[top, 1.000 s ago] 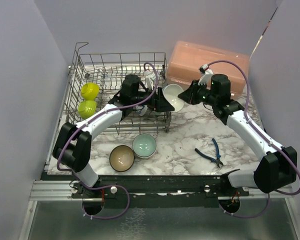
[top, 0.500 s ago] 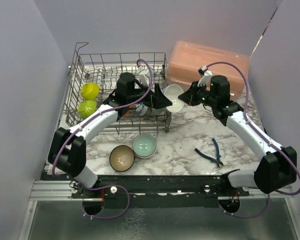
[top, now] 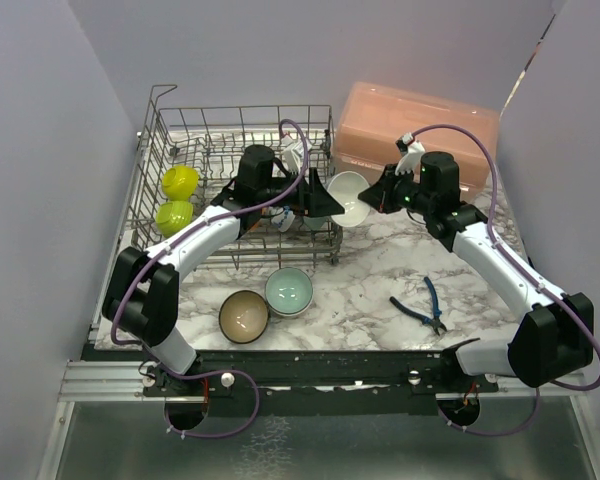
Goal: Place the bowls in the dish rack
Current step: Turn the bowl upside down on the dish rack.
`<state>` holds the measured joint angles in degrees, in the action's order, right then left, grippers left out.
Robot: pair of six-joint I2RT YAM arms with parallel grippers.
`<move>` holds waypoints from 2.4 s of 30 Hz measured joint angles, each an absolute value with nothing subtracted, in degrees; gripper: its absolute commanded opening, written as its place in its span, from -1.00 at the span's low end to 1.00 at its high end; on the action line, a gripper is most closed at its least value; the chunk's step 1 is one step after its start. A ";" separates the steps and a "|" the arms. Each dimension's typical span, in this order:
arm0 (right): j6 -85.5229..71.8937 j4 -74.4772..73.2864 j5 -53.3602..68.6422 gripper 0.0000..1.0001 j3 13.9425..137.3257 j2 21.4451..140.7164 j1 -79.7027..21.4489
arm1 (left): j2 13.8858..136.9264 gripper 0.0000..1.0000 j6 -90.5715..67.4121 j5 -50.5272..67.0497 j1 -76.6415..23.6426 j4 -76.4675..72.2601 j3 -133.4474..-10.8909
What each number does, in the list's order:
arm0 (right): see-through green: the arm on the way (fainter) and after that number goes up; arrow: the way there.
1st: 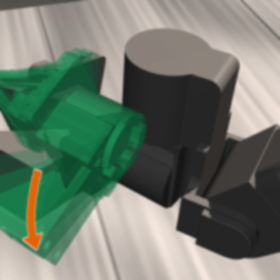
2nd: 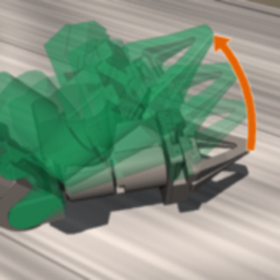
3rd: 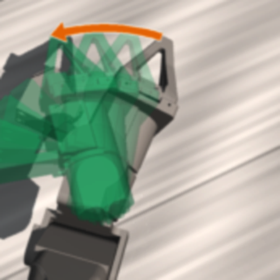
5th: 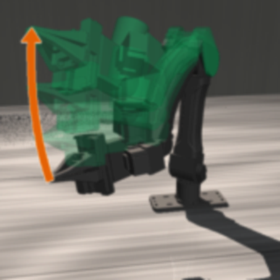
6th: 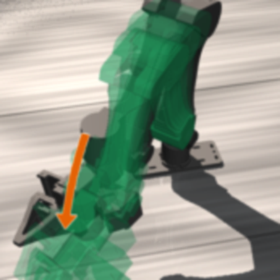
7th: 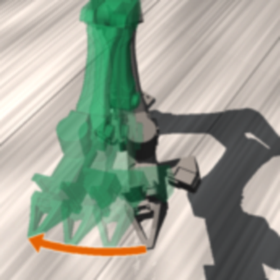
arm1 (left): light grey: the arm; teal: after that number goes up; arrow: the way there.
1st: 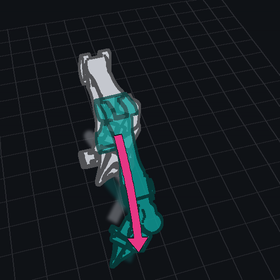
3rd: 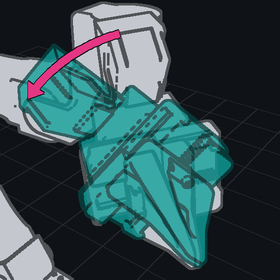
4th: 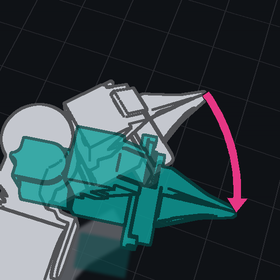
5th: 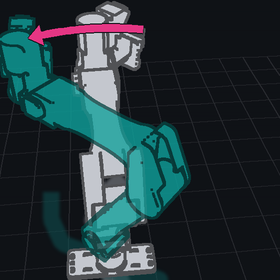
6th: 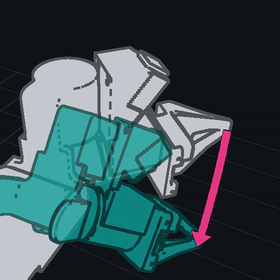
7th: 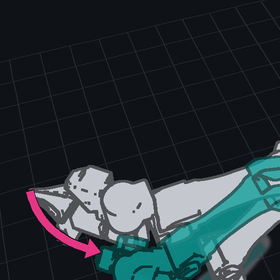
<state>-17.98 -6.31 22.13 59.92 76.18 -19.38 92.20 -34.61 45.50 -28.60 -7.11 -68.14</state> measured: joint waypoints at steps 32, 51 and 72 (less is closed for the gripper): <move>-19.49 -2.68 24.91 0.71 57.60 71.33 -19.42 | 87.02 -0.98 -21.34 24.43 -24.23 7.35 -68.77; -19.53 -2.50 24.93 0.99 54.35 70.81 -19.42 | 77.67 -1.00 -5.32 -18.24 -24.23 18.55 -69.65; -19.46 -2.42 24.93 1.00 53.06 70.48 -19.42 | 83.83 -1.00 -1.30 -37.28 -24.08 25.52 -70.70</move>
